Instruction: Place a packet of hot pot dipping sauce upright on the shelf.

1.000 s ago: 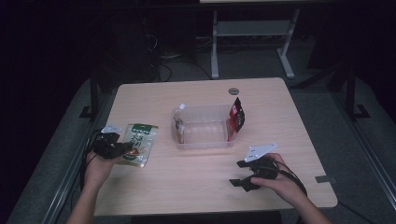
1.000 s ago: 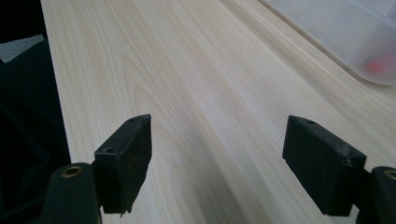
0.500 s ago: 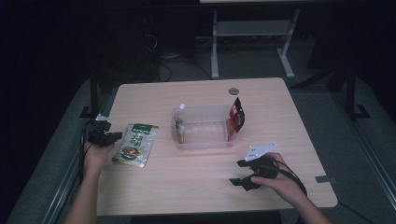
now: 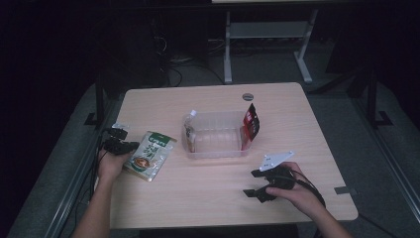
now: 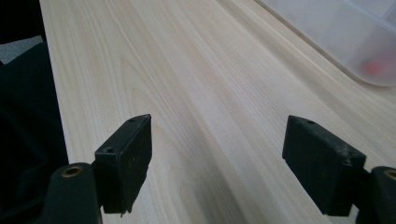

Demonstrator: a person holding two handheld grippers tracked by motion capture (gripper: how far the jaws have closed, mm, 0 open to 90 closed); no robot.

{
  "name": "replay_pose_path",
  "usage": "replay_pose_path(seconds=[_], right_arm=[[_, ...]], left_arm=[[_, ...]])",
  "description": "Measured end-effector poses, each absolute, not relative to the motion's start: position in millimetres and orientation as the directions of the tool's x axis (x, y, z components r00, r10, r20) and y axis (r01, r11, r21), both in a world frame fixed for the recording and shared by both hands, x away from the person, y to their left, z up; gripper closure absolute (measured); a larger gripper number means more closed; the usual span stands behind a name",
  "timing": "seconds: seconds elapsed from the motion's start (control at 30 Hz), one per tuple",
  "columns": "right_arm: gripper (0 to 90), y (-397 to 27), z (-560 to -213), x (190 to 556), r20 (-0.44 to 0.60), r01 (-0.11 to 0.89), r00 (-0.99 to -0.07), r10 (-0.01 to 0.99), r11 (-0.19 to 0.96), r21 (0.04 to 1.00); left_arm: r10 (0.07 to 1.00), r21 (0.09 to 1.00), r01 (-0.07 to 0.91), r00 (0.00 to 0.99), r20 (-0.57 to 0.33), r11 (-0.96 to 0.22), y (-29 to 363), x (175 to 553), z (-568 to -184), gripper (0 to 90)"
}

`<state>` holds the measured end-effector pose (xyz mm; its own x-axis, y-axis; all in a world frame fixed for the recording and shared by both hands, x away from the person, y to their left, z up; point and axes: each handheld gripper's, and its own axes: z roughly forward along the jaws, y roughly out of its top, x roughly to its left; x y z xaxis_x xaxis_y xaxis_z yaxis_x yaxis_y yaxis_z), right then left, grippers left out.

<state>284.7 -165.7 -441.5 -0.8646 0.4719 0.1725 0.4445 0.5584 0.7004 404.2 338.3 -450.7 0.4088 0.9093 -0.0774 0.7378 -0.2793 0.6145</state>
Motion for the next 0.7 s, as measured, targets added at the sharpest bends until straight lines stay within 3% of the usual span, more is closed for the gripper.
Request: replay_pose_path(seconds=[0.4, 0.7], right_arm=[[23.7, -167.3, -440.6, 284.6, 0.167, 0.436, -0.868, 0.468, 0.556, 0.708], [23.7, -167.3, -440.8, 284.6, 0.17, 0.439, -0.867, 0.469, 0.554, 0.707]], left_arm=[[0.808, 0.577, 0.673, 0.587, -0.035, -0.464, 303.2, 398.8, -448.0, 89.7], [0.792, 0.583, 0.656, 0.609, -0.034, -0.48, 299.7, 393.1, -446.2, 89.6]])
